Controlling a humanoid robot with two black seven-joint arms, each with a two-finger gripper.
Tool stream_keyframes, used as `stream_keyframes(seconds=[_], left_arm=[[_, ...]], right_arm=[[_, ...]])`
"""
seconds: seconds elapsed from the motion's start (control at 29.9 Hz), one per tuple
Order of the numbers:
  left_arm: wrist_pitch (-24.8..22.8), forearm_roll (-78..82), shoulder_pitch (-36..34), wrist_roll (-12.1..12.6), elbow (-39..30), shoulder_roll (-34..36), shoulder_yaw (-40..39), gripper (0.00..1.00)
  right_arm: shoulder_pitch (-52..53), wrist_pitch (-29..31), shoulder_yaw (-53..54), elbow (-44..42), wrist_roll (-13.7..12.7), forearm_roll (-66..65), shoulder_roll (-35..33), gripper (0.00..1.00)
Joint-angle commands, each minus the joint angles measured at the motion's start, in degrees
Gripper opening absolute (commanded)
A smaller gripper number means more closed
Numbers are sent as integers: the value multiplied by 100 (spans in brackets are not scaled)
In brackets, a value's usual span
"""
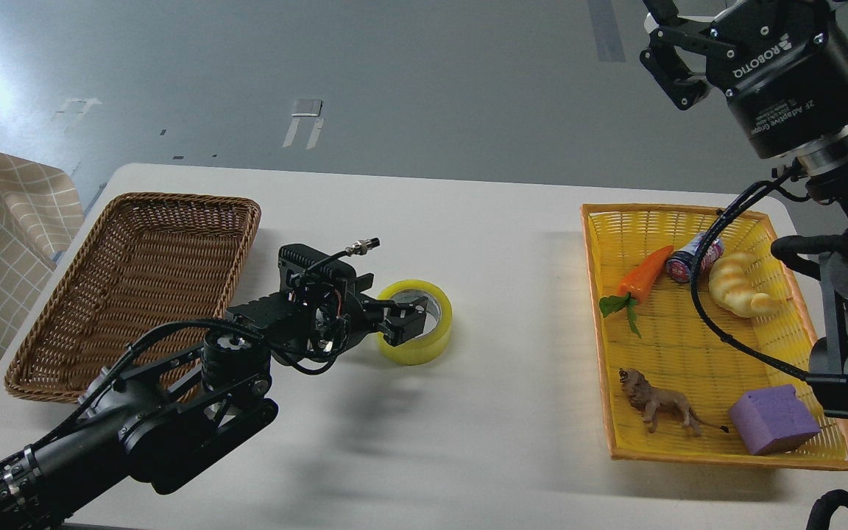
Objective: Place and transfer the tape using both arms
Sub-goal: 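Grip the tape roll's rim with the left gripper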
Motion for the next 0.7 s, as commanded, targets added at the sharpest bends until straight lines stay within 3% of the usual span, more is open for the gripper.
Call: stream_keyframes(seconds=[0.0, 0.2, 0.43, 0.47, 0.5, 0.53, 0.57, 0.67], left_arm=[[-3, -67, 9, 0, 28, 8, 1, 96], [-196, -85, -35, 0, 203, -36, -8, 85], [-231, -85, -105, 0, 476, -45, -8, 81], [-231, -102, -149, 0, 528, -54, -8, 76], [-266, -129, -193, 0, 555, -71, -8, 65], [-267, -129, -193, 0, 555, -71, -8, 64], [-328, -181, -246, 0, 555, -71, -8, 55], [-416, -418, -351, 0, 555, -71, -8, 47]], right_arm=[[-38, 0, 36, 1, 0, 0, -26, 100], [-55, 0, 80, 71, 0, 0, -44, 100], [-134, 0, 160, 115, 0, 0, -79, 100], [-152, 0, 168, 115, 0, 0, -79, 100], [-187, 0, 194, 115, 0, 0, -79, 100], [-187, 0, 195, 115, 0, 0, -79, 100], [-222, 9, 203, 115, 0, 0, -79, 100], [-292, 9, 203, 115, 0, 0, -79, 100]])
